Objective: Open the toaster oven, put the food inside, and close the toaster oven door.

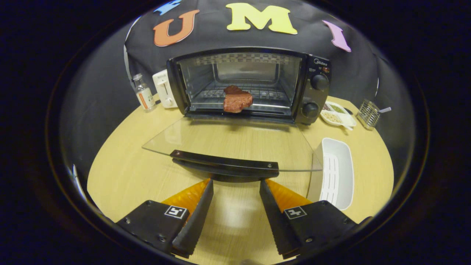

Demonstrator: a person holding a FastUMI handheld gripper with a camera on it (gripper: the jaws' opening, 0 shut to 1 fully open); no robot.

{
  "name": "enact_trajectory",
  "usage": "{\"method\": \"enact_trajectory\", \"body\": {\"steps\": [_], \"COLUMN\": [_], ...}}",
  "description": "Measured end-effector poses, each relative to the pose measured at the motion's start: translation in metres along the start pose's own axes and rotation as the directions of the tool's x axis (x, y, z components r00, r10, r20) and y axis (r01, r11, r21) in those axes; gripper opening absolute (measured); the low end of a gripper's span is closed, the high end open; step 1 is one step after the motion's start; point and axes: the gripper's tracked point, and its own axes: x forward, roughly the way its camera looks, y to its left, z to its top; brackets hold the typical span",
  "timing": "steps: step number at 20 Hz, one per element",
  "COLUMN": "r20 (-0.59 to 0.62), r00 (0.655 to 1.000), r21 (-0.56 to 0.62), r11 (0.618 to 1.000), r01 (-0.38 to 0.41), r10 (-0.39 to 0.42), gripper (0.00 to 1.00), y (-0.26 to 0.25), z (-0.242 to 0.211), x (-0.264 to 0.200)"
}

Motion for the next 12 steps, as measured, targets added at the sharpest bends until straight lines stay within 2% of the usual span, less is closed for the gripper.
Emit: {"method": "enact_trajectory", "body": {"steps": [12], "r20": [0.102], "r00": [0.994], "r21": [0.046], "r11": [0.998], "r01": [-0.049], "r10": [0.044], "gripper": [0.82], "y": [0.004], "z": [0.098], "x": [-0.029]}}
